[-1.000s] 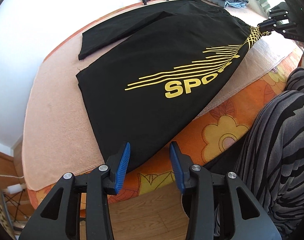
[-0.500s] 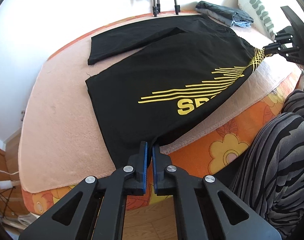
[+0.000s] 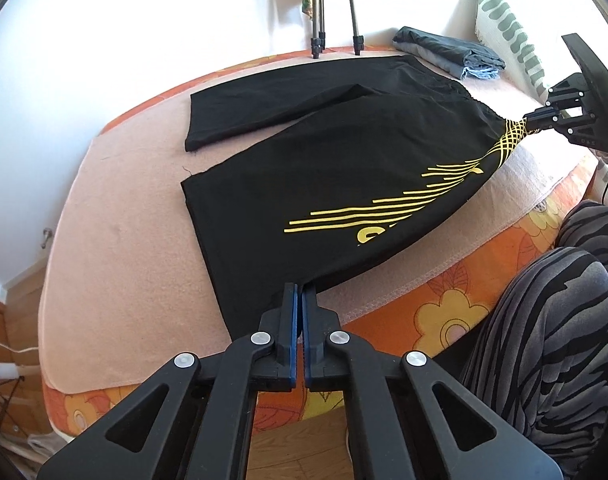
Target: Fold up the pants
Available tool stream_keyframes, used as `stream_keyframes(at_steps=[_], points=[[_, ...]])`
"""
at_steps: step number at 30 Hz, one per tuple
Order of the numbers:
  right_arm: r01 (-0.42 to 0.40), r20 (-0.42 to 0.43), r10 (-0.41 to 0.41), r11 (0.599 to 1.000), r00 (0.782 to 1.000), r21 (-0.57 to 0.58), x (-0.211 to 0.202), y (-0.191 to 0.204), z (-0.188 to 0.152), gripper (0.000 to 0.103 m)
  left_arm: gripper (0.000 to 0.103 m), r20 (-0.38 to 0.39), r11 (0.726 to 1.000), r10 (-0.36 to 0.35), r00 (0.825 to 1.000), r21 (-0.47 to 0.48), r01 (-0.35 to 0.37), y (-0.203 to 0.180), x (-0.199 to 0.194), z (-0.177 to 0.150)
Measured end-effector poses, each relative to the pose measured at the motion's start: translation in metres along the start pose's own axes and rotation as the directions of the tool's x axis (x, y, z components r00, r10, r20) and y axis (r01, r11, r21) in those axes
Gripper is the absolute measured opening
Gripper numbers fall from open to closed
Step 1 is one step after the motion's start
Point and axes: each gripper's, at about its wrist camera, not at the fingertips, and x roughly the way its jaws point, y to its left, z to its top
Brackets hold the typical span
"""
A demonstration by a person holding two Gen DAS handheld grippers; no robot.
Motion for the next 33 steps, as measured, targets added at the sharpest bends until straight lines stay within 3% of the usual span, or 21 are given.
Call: stream_keyframes(at_steps=[5, 7, 11, 21, 33], points=[[0.008, 0.005, -0.008, 1.0, 1.0, 0.0, -0.001, 0.0, 0.003, 0.0, 0.001, -0.011, 1.0, 0.0, 1.0, 0.017, 0.0, -0.004, 0.004, -0.008], [0.012, 0.005, -0.012, 1.0, 1.0, 0.0, -0.002, 0.0, 0.003, 0.0, 0.001, -0.001, 0.999, 0.03, 1.0, 0.031, -0.03, -0.006, 0.003, -0.009], [0.027, 0.008, -0.027, 1.0, 1.0, -0.003, -0.004, 0.0, 0.003, 0.0, 0.001, 0.063, 0.999, 0.044, 0.997, -0.017, -0.043, 0.002, -0.006, 0.001], [0.103, 0.065, -0.104, 0.994, 0.992, 0.022, -0.026, -0.02, 0.024, 0.0, 0.001, 0.213, 0.996, 0.082, 0.974, -0.049, -0.073, 0.026, -0.029, 0.055], [0.19, 0.092, -0.192, 0.981, 0.977, 0.031, -0.032, -0.068, 0.071, 0.0, 0.001, 0.312, 0.994, 0.106, 0.944, -0.037, -0.1, 0.064, -0.022, 0.139]])
